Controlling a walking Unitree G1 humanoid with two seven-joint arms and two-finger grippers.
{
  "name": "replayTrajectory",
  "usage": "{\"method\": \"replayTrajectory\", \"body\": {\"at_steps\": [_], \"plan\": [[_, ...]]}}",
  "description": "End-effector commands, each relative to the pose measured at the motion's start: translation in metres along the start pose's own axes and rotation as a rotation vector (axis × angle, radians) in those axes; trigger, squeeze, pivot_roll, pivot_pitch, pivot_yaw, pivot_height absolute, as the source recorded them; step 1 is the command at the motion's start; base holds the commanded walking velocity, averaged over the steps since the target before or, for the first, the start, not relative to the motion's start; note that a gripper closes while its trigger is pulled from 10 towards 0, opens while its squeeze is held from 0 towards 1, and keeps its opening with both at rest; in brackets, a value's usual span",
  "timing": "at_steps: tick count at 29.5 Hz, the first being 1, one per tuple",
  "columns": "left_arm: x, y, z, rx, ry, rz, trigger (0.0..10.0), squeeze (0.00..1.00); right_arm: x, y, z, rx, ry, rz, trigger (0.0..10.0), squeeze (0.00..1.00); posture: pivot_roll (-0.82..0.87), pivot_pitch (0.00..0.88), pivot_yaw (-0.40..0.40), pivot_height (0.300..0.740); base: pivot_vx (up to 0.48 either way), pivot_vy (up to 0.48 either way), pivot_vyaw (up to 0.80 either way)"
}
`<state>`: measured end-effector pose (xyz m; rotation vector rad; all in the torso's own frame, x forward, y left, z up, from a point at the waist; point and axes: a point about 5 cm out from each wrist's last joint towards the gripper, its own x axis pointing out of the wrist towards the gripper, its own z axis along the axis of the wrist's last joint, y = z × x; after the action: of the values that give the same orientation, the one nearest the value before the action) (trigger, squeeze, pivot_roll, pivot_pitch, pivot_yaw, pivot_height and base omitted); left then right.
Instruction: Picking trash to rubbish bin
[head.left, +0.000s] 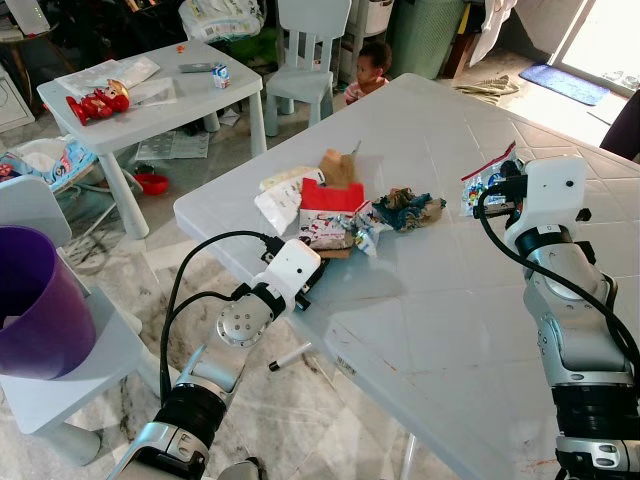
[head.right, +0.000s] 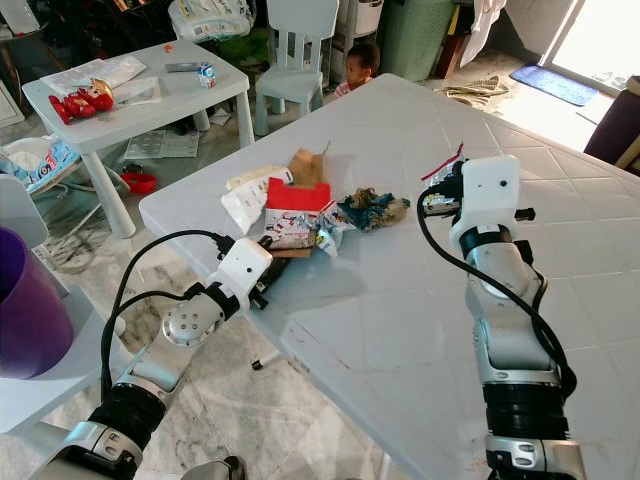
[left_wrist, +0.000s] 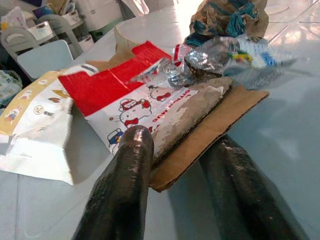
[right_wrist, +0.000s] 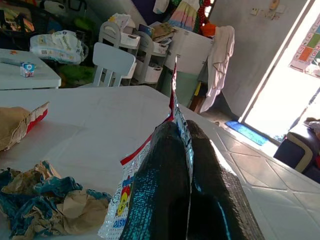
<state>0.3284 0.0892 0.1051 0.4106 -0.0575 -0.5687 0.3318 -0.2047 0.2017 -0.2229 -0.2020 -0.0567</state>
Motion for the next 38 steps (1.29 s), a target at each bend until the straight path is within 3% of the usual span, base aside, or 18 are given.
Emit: {"method": "replayTrajectory", "body": {"at_steps": [1,7,10,16,22,25,28,32,35,37,38], "plan": [[0.002,0.001,0.008,0.002,-0.035,0.016,0.0,0.0,0.002,-0.001,0.004,0.003,-0.013,-0.001,0.0,0.0,-0.01,0.114,-0.109,0.74,0.0,0.0,0.0],[0.003,0.004,0.014,0.006,-0.074,0.046,0.0,0.0,0.003,-0.001,0.005,0.004,-0.017,-0.001,0.0,0.0,-0.01,0.111,-0.109,0.74,0.0,0.0,0.0],[0.004,0.01,0.029,0.009,-0.162,0.1,0.0,0.0,0.004,-0.001,0.006,0.004,-0.022,-0.005,0.0,0.0,-0.02,0.106,-0.107,0.74,0.0,0.0,0.0],[0.005,0.012,0.039,0.001,-0.218,0.115,0.0,0.0,0.004,-0.001,0.006,0.003,-0.023,-0.006,0.0,0.0,-0.01,0.102,-0.106,0.74,0.0,0.0,0.0],[0.006,0.012,0.055,-0.025,-0.298,0.145,0.0,0.0,0.005,-0.001,0.007,0.001,-0.027,-0.007,0.0,0.0,-0.01,0.101,-0.106,0.74,0.0,0.0,0.0],[0.006,0.012,0.068,-0.085,-0.366,0.179,0.0,0.0,0.006,-0.001,0.007,0.0,-0.028,-0.006,0.0,0.0,-0.01,0.096,-0.106,0.74,0.0,0.0,0.0],[0.006,0.012,0.071,-0.093,-0.384,0.183,0.0,0.0,0.006,0.0,0.007,0.0,-0.029,-0.006,0.0,0.0,-0.01,0.094,-0.106,0.74,0.0,0.0,0.0],[0.004,0.016,0.091,-0.086,-0.464,0.229,0.0,0.0,0.008,0.0,0.008,0.001,-0.034,-0.006,0.0,0.0,0.0,0.086,-0.105,0.74,0.0,0.0,0.0],[0.004,0.016,0.091,-0.086,-0.464,0.229,0.0,0.0,0.008,0.0,0.008,0.001,-0.034,-0.006,0.0,0.0,0.0,0.086,-0.105,0.74,0.0,0.0,0.0],[-0.003,0.027,0.1,-0.058,-0.498,0.329,0.0,0.0,0.008,0.001,0.008,0.005,-0.037,-0.005,0.0,0.0,0.0,0.08,-0.1,0.74,0.0,0.0,0.0],[-0.003,0.027,0.1,-0.058,-0.498,0.329,0.0,0.0,0.008,0.001,0.008,0.005,-0.037,-0.005,0.0,0.0,0.0,0.08,-0.1,0.74,0.0,0.0,0.0]]}}
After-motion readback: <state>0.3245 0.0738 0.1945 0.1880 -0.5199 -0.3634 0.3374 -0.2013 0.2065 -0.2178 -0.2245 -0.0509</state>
